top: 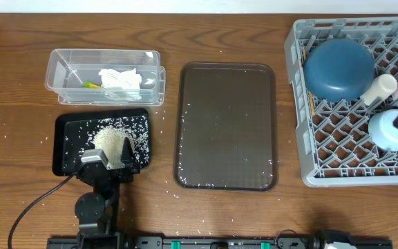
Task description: Sort waste into correct bins and load items into the dishwasher rack
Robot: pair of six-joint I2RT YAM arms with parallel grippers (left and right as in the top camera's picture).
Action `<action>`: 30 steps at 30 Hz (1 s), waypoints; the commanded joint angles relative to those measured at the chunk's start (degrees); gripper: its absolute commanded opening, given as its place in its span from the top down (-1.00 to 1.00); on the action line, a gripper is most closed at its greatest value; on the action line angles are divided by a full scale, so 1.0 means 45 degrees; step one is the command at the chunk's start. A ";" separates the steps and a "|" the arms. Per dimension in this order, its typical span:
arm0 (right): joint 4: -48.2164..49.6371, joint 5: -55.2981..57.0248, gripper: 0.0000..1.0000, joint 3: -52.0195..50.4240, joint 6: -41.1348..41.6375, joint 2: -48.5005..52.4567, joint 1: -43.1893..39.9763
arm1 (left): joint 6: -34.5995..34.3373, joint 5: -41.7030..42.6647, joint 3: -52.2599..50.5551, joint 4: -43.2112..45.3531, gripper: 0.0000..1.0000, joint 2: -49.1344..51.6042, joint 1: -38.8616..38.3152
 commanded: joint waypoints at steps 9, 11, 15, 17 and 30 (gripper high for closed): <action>0.8136 -0.3492 -0.99 -0.9734 -0.3507 -0.4469 0.1268 | -0.0155 -0.0442 -0.0248 -0.0447 -0.83 -0.0087 0.0068; 0.9845 -0.3944 -0.99 -1.1914 -0.3628 -0.5644 0.1268 | -0.0155 -0.0442 -0.0248 -0.0447 -0.83 -0.0087 0.0068; 1.2658 -0.4609 -0.99 -1.5509 -0.3623 -0.7830 0.1268 | -0.0155 -0.0442 -0.0248 -0.0447 -0.84 -0.0087 0.0068; 1.3877 -0.4726 -0.99 -1.7063 -0.3619 -0.8854 0.1277 | -0.0155 -0.0442 -0.0248 -0.0447 -0.84 -0.0087 0.0068; 1.8690 -0.4731 -0.99 -2.2872 -0.3667 -1.2104 0.1316 | -0.0155 -0.0442 -0.0248 -0.0452 -0.83 -0.0087 0.0068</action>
